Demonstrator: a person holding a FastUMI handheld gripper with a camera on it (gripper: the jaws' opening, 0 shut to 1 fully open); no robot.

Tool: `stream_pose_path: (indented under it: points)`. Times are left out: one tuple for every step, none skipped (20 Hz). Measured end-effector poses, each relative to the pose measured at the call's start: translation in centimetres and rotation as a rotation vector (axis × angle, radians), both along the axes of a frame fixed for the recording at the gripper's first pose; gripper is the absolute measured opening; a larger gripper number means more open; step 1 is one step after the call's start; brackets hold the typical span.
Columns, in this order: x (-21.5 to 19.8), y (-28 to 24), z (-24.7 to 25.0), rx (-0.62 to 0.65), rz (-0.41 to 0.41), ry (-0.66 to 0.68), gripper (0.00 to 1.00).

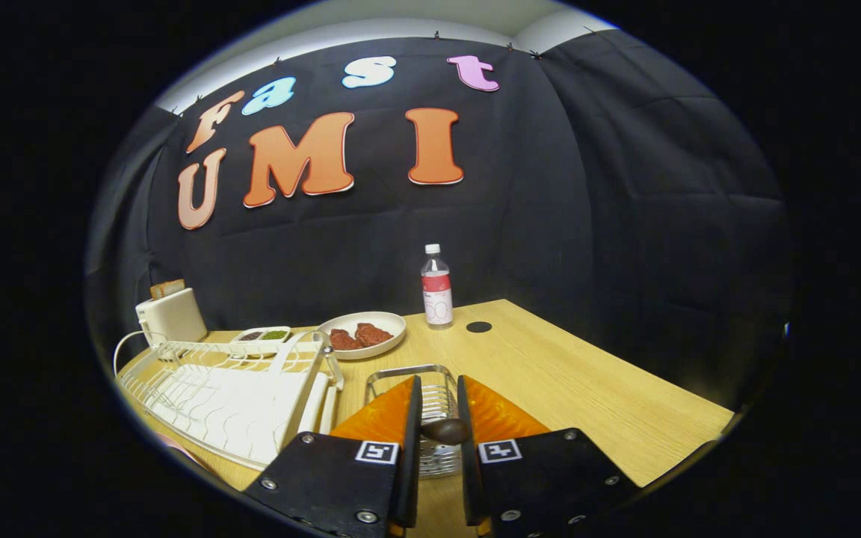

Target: Take the plate from the dish rack, then take the spoon from the basket and place it into the plate.

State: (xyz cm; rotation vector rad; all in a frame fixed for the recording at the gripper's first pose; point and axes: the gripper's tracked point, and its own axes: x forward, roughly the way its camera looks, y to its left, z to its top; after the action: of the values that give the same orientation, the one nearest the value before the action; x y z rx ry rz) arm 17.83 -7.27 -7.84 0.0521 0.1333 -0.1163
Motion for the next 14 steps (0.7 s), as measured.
stream_pose_path:
  points:
    - [0.1, 0.2, 0.1, -0.004, -0.006, -0.001, 0.21]
    - [0.4, -0.3, 0.0, -0.033, -0.022, -0.003, 0.14]
    - [0.3, -0.2, 0.0, -0.050, -0.027, -0.003, 0.12]
    - [0.2, 0.3, 0.4, -0.048, -0.018, -0.004, 0.10]
    - [-0.1, 0.6, 0.7, -0.036, -0.009, -0.011, 0.10]
    - [-0.2, 0.8, 1.2, -0.029, -0.008, -0.018, 0.09]
    - [-0.5, 0.8, 1.8, -0.028, -0.012, -0.032, 0.09]
    - [-0.7, 0.7, 2.5, -0.030, -0.015, -0.045, 0.08]
    - [-1.0, 0.8, 3.3, -0.034, -0.014, -0.059, 0.08]
    - [-1.4, 0.9, 4.1, -0.038, -0.016, -0.074, 0.08]
    - [-1.9, 0.9, 5.0, -0.045, -0.017, -0.085, 0.08]
    - [-2.4, 1.0, 5.9, -0.050, -0.019, -0.100, 0.08]
    - [-3.0, 1.1, 6.9, -0.052, -0.020, -0.118, 0.08]
    - [-3.7, 1.3, 7.9, -0.055, -0.018, -0.133, 0.08]
